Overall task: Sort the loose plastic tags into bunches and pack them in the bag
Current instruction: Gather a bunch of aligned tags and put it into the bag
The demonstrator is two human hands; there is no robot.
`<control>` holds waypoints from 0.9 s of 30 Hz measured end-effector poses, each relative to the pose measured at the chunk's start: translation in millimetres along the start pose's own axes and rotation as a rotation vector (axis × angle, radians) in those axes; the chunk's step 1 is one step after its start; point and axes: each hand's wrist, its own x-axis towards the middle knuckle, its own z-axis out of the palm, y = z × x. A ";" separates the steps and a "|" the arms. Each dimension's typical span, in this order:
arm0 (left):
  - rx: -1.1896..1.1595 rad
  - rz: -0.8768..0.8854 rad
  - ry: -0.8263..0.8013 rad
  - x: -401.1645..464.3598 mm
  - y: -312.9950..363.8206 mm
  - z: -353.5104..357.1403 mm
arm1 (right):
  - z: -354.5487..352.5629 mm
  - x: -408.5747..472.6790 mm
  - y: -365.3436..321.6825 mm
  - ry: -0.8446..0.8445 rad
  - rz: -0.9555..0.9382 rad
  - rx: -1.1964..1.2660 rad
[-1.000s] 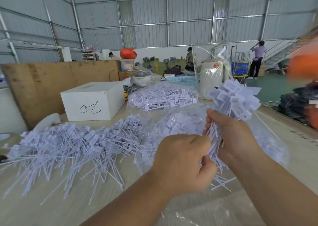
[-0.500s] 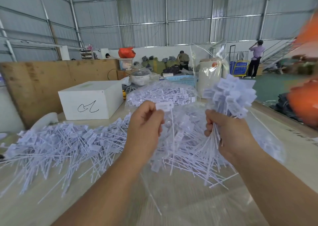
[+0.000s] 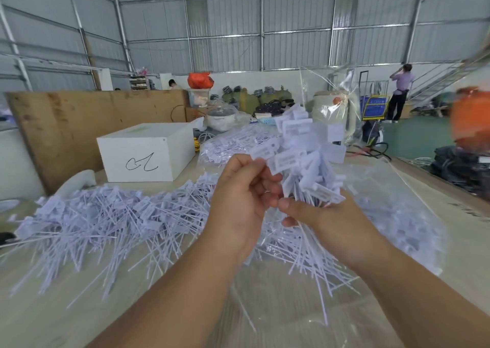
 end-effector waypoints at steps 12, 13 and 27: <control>0.268 -0.181 0.280 7.5 -7.9 -11.5 | -12.8 1.9 -1.7 0.023 0.067 -0.081; 0.232 -0.210 0.292 8.4 -8.5 -12.3 | -13.9 1.7 -2.3 0.011 0.064 -0.103; 0.084 -0.003 -0.130 -3.8 -17.0 0.9 | -15.4 4.4 -10.1 -0.094 0.023 -0.161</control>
